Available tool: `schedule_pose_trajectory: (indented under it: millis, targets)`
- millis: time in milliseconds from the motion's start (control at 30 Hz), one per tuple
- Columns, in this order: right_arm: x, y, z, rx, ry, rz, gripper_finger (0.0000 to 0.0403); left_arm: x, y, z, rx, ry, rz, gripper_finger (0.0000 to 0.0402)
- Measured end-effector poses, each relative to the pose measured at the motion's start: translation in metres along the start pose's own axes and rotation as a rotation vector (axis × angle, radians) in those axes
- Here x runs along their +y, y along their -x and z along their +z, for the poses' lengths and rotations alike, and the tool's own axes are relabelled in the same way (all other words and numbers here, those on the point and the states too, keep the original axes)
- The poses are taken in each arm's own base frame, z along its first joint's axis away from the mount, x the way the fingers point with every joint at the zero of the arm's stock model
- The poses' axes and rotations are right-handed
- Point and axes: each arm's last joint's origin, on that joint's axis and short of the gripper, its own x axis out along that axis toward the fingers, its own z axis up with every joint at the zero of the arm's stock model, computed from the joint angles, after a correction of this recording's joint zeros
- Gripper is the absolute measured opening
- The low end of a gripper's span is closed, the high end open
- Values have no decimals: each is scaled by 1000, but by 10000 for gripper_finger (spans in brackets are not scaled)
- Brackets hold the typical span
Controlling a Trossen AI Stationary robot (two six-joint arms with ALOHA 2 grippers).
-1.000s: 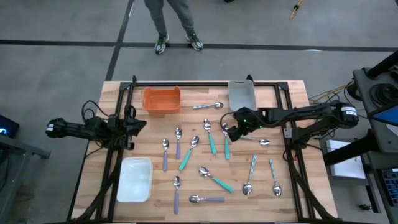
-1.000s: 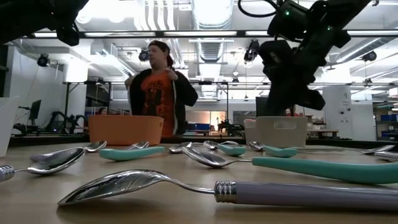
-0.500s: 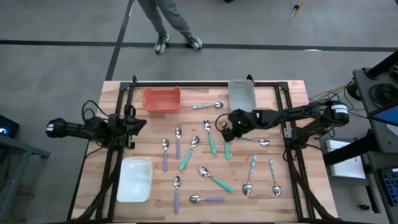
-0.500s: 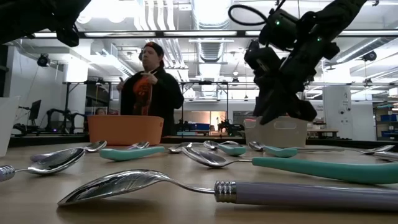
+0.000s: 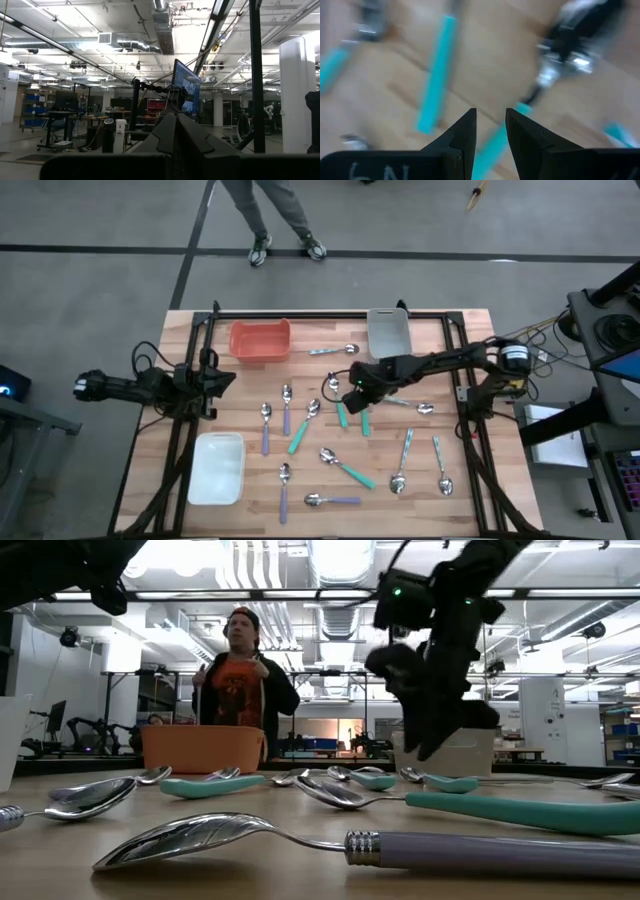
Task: Sort silverware by color (type)
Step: Put the light blue spoon into the gray bin
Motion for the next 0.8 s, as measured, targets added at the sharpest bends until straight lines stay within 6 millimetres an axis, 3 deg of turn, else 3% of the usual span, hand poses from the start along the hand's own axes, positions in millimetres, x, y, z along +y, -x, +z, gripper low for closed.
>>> schedule_pose_trajectory:
  millis: [200,600,800]
  targets:
    - [8,-2,6,89,-30,-182,95,0,0,0,0,0,0,0]
    - [15,-15,11,101,-19,-191,97,0,0,0,0,0,0,0]
    - [13,-20,11,97,-38,-215,131,0,0,0,0,0,0,0]
